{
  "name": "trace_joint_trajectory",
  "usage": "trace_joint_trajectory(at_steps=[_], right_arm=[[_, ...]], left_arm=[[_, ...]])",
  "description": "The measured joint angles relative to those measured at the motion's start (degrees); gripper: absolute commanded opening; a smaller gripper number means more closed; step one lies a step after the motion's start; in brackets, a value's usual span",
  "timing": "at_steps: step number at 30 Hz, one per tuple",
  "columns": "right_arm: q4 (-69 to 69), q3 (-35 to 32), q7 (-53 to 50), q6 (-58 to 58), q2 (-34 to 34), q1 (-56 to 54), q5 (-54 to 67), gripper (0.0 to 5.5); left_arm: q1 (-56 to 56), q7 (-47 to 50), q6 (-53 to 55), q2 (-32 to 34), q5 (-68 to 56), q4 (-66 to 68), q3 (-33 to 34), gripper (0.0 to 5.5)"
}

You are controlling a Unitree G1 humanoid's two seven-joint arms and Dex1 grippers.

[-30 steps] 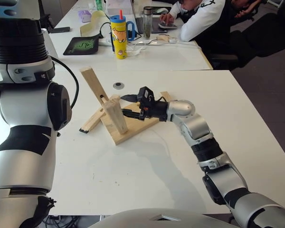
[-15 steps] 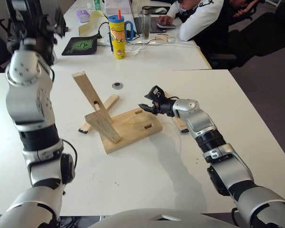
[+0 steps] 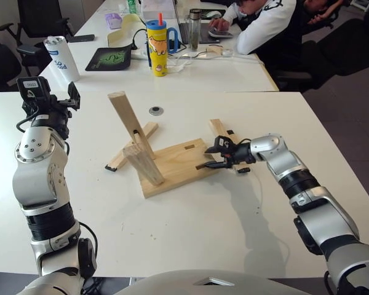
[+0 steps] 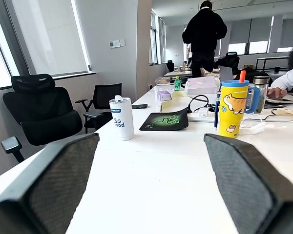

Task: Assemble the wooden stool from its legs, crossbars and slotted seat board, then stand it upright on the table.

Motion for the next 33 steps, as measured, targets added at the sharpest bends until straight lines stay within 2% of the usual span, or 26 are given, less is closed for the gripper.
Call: trace_joint_trajectory(at_steps=[5, 7, 11, 18, 21, 27, 30, 33], right_arm=[[-17.74, -0.18, 6.00, 3.02, -8.78, 9.54, 2.57, 2.56], [-28.87, -1.32, 8.78, 10.75, -12.34, 15.63, 7.36, 2.56], [-41.16, -2.19, 10.44, 24.05, -12.35, 18.63, 15.78, 2.56], [-40.19, -2.18, 3.90, 25.26, -5.65, 15.08, 15.47, 2.56], [-39.94, -0.02, 3.59, 24.90, -3.79, 13.50, 14.01, 2.56], [-34.92, 6.31, 5.92, 18.22, -3.79, 13.16, 7.27, 2.56], [-32.38, 7.17, 3.33, 12.63, -2.31, 11.89, 4.25, 2.56], [-29.75, 7.42, 1.03, 12.44, 0.11, 11.00, 3.54, 2.56]], left_arm=[[0.24, 0.45, 0.00, -0.61, -0.39, -0.93, -0.10, 3.97], [1.23, 0.75, 0.06, -0.91, -0.41, -1.40, 0.00, 3.97], [1.90, 1.15, 0.18, -1.79, -0.86, -1.66, -0.68, 3.97], [2.02, 1.75, 0.17, -1.77, -1.03, -1.73, -0.69, 3.97], [2.02, 1.75, 0.16, -1.83, -1.11, -1.72, -1.24, 3.97], [1.99, 1.70, -0.20, -1.88, -1.46, -1.42, -2.35, 3.97], [1.97, 1.69, -0.26, -1.87, -1.63, -1.40, -2.44, 3.97], [1.97, 1.71, -0.26, -1.86, -1.69, -1.41, -2.56, 3.97]])
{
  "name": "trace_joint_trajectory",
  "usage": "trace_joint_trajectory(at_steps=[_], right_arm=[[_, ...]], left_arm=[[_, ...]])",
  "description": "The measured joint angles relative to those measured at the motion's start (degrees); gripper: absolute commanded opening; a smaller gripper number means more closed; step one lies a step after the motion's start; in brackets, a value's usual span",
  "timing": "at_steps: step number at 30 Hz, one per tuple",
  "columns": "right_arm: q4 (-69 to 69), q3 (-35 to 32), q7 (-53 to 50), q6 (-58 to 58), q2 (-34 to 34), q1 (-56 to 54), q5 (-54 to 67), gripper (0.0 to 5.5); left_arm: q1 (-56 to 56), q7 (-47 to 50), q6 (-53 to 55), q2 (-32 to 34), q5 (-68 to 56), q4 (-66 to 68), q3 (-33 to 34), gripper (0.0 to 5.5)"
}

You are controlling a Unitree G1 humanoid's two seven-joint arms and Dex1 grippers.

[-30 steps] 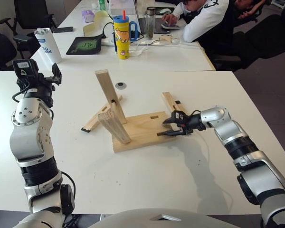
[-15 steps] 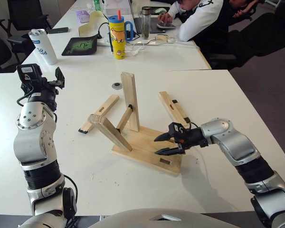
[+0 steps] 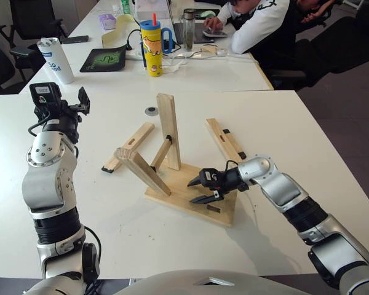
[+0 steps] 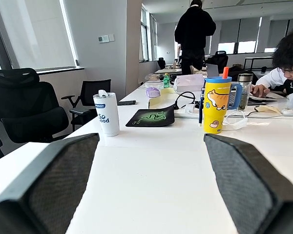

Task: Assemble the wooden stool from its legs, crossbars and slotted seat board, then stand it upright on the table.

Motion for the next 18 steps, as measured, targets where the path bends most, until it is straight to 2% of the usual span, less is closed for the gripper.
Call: trace_joint_trajectory(at_steps=[5, 8, 15, 18], right_arm=[[6.56, -1.88, -6.23, 9.49, 7.76, -3.25, 0.93, 2.56], [11.39, -3.80, -14.87, 12.89, 13.64, -5.00, 0.83, 2.56], [23.32, -9.98, -32.36, 13.39, 22.36, -9.95, 0.68, 2.56], [27.26, -12.64, -36.80, 13.01, 23.69, -11.30, 0.72, 2.56]], left_arm=[[-0.06, 0.06, -0.01, -0.05, -0.30, -0.01, -0.17, 3.97], [-0.10, 0.09, -0.02, -0.08, -0.43, -0.01, -0.19, 3.97], [-0.15, 0.16, -0.08, -0.29, -0.46, 0.01, -0.20, 3.97], [-0.16, 0.21, -0.11, -0.65, -0.46, 0.01, -0.23, 3.97]])
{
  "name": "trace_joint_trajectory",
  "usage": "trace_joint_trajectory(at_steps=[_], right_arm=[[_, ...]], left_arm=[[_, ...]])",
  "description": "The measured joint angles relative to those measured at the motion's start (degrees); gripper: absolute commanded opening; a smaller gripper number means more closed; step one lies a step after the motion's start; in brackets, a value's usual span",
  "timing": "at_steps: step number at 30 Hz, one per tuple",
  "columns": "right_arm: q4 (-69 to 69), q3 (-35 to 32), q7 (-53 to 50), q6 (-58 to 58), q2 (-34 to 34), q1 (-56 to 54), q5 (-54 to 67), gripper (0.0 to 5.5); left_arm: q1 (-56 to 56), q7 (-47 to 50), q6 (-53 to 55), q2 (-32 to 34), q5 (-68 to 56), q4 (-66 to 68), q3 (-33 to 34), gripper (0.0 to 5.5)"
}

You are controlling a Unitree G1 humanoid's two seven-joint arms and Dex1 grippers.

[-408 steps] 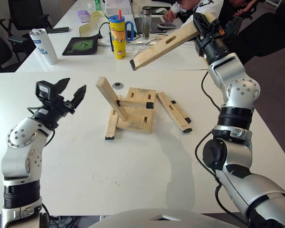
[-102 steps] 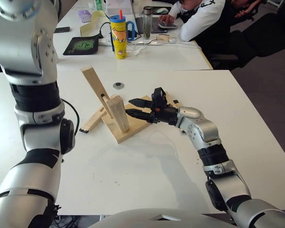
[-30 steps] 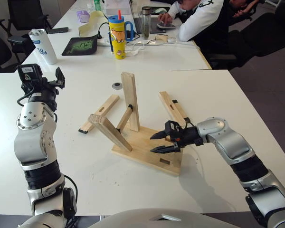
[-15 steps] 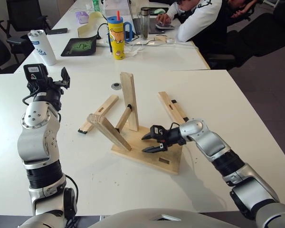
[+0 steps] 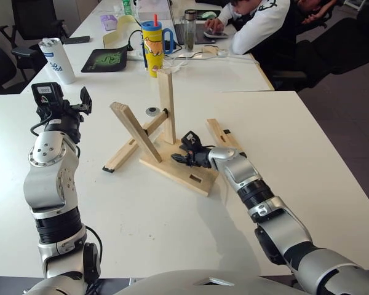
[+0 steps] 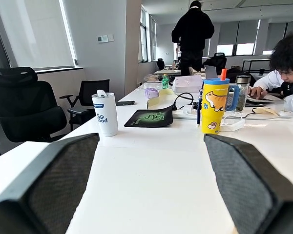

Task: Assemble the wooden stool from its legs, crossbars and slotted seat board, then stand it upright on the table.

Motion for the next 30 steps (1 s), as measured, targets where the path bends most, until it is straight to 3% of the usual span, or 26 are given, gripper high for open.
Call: trace_joint_trajectory(at_steps=[3, 7, 10, 13, 16, 20, 26, 30], right_arm=[[-1.41, -2.89, -0.20, -1.03, 0.00, 1.34, 1.11, 2.56], [-5.64, -11.96, -0.68, -3.32, -0.69, 2.35, 6.21, 2.56], [-4.64, -13.33, 1.33, -4.82, -2.72, -1.66, 6.84, 2.56], [6.20, -12.29, -0.20, -4.45, -6.45, -7.56, 1.98, 2.56], [12.72, -11.85, 1.54, -0.85, -7.49, -7.43, 0.85, 2.56], [13.79, -15.63, 9.18, 12.64, -6.64, -7.97, 7.84, 2.56], [9.07, -12.32, 14.34, 16.20, -6.14, -6.68, 8.32, 2.56], [-1.13, -6.03, 23.14, 18.36, -10.58, -1.55, 8.01, 2.56]], left_arm=[[0.02, -0.01, -0.01, 0.02, 0.01, 0.00, 0.07, 3.97], [0.06, -0.02, -0.02, 0.02, 0.02, 0.04, 0.07, 3.97], [0.11, 0.01, 0.01, -0.27, 0.04, -0.01, 0.03, 3.97], [0.19, 0.07, 0.02, -0.35, 0.10, -0.04, 0.06, 3.97], [0.27, 0.26, 0.06, -0.34, 0.14, -0.04, 0.08, 3.97], [0.26, 0.23, 0.13, -0.35, 0.09, -0.07, 0.03, 3.97], [0.24, 0.12, 0.16, -0.30, 0.02, -0.07, 0.02, 3.97], [0.17, -0.11, 0.19, -0.21, -0.01, -0.08, 0.06, 3.97]])
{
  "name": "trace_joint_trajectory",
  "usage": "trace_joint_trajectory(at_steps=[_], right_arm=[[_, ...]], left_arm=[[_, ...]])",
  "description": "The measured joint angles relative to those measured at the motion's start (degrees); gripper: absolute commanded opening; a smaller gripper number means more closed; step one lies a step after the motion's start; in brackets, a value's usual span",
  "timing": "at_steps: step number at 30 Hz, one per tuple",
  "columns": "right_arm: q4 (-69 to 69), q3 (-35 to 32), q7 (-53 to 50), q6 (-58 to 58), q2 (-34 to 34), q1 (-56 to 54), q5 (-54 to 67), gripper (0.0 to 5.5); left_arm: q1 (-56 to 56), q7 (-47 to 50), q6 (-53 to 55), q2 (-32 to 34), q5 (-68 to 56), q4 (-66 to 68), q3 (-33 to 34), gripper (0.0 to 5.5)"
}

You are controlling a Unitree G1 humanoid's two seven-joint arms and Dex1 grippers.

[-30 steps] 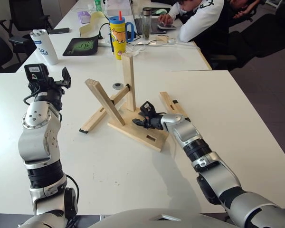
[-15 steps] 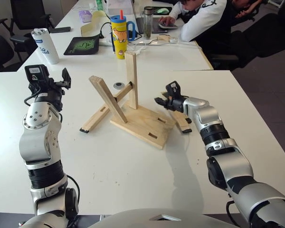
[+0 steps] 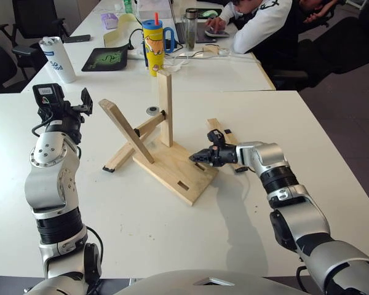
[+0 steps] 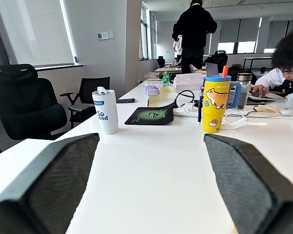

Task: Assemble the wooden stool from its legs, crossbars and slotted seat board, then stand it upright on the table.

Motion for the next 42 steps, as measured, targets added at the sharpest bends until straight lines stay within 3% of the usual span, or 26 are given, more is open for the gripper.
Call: trace_joint_trajectory(at_steps=[11, 15, 22, 29, 33, 42], right_arm=[[-24.00, 8.66, 12.96, 3.37, -10.69, 11.91, 3.83, 2.56], [-29.10, 8.93, 13.91, 3.98, -10.64, 12.83, 6.24, 2.56], [-28.46, 4.69, 10.75, -4.33, -7.86, 8.38, 6.64, 2.56], [-23.68, 15.75, 11.45, -22.00, -9.61, 10.79, -5.43, 2.56], [-20.36, 16.82, 10.70, -27.48, -9.24, 9.90, -8.24, 2.56], [-19.97, 19.70, 9.93, -25.68, -8.15, 7.74, -10.89, 2.56]], left_arm=[[-0.07, -0.05, 0.07, 0.03, -0.14, -0.18, 0.11, 3.97], [-0.23, -0.33, 0.08, 0.23, -0.17, 0.02, 0.00, 3.97], [-0.38, -0.70, 0.05, 0.60, -0.33, 0.60, -0.09, 3.97], [-0.48, -0.64, -0.01, 0.68, -0.32, 0.68, -0.43, 3.97], [-1.01, -0.64, -0.05, 0.68, -0.34, 0.73, -0.68, 3.97], [-1.23, -0.56, -0.06, 0.67, -0.39, 0.75, -0.83, 3.97]])
